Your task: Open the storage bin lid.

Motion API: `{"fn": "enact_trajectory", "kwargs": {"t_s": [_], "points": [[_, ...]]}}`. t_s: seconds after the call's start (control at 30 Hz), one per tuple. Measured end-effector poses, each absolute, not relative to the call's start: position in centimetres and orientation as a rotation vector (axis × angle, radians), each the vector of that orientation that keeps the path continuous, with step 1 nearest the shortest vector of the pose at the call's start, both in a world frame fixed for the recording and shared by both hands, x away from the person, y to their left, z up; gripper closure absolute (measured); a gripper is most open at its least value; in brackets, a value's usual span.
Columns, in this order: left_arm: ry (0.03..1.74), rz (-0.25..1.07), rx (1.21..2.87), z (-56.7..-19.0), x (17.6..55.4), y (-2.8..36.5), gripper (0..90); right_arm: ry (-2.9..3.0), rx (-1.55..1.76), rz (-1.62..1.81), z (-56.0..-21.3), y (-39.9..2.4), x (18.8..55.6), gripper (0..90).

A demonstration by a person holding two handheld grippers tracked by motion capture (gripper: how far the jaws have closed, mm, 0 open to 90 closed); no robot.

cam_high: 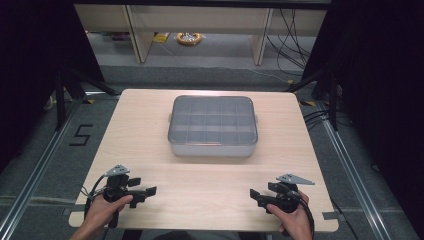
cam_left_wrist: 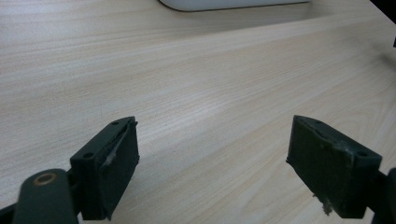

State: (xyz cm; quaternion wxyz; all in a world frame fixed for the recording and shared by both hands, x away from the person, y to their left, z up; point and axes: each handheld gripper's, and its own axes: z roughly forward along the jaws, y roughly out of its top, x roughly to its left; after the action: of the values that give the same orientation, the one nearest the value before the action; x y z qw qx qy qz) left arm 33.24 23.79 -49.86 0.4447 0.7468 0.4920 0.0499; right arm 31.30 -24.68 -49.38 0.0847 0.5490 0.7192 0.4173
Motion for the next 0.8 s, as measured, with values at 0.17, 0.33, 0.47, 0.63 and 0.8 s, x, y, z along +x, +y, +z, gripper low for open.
{"fn": "enact_trajectory", "kwargs": {"t_s": [0.17, 0.33, 0.47, 0.63, 0.8], "points": [[1.215, 0.129, 1.850, -49.83, 33.25, 23.88, 15.9, 2.153, 1.599, 1.234, -49.48, -25.05, 31.54, 18.8], [1.230, 0.132, 1.828, -49.85, 33.26, 23.85, 15.9, 2.148, 1.606, 1.267, -49.39, -25.25, 31.64, 19.0], [1.231, 0.131, 1.822, -49.87, 33.29, 23.86, 15.9, 2.137, 1.619, 1.269, -49.41, -25.37, 31.73, 19.0], [1.229, 0.122, 1.829, -49.80, 33.34, 24.00, 15.9, 2.115, 1.645, 1.277, -49.34, -25.40, 31.75, 19.1], [1.229, 0.120, 1.833, -49.84, 33.40, 23.98, 15.9, 2.081, 1.672, 1.313, -49.36, -25.45, 31.95, 19.6]]}}
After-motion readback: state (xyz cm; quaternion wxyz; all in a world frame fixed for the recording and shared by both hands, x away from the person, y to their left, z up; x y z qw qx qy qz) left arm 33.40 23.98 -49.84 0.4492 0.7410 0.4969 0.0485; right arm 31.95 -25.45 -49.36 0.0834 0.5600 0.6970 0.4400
